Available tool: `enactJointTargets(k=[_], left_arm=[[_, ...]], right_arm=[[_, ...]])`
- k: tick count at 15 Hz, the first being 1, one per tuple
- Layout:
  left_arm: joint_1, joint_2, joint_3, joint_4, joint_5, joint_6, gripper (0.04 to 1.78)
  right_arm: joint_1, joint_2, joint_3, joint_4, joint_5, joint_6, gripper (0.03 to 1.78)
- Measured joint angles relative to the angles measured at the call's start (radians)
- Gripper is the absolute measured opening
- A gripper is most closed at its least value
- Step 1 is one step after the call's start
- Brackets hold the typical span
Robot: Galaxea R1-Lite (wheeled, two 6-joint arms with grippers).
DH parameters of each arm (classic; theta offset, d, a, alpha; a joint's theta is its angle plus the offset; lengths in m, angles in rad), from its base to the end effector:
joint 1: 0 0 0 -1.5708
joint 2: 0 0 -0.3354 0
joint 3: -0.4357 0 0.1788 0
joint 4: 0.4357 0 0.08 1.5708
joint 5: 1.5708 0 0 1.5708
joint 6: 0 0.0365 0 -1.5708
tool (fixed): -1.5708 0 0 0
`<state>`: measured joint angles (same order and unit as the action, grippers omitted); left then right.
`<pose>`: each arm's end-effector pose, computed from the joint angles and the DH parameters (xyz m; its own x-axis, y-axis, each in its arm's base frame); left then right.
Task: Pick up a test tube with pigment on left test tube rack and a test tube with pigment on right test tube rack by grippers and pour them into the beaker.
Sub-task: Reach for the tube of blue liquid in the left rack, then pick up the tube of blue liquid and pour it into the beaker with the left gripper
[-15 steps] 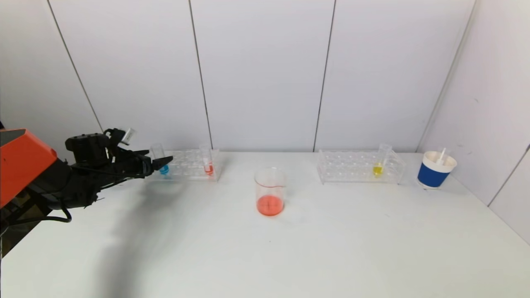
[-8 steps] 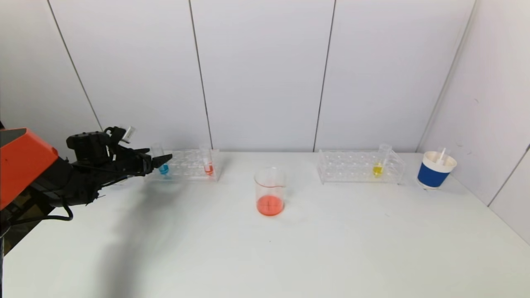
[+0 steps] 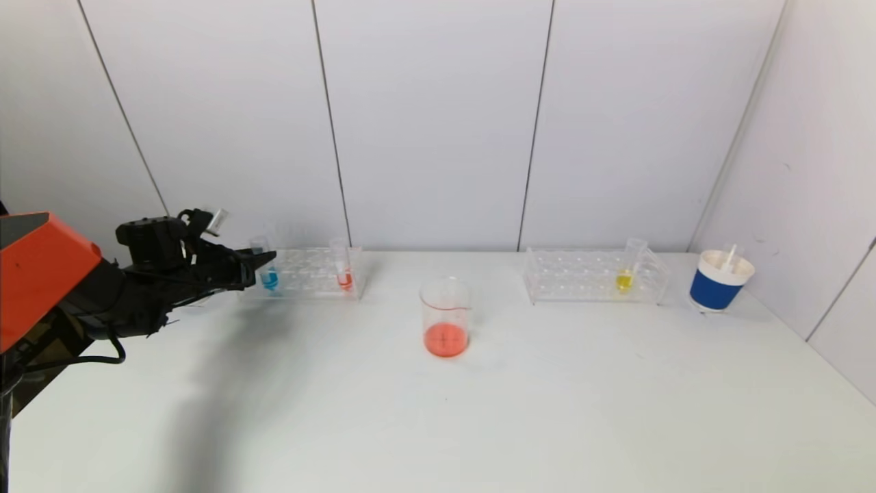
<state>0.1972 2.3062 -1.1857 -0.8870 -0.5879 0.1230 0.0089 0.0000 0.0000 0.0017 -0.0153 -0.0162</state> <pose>0.4657 0.0724 0.1101 0.9025 -0.3853 -0.1925 0.3912 0.9203 -0.0080 -0.0568 -0.0011 0.0753 1.0000 -0.0064 -0.0017 0.0064 0.9998 -0.0162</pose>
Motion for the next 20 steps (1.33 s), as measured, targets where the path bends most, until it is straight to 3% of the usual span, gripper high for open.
enactJointTargets(k=[20], left_arm=[[-0.026,-0.064,0.009,0.010,0.007,-0.001,0.44]], right_arm=[[0.000,0.000,0.000,0.000,0.000,0.000,1.77]])
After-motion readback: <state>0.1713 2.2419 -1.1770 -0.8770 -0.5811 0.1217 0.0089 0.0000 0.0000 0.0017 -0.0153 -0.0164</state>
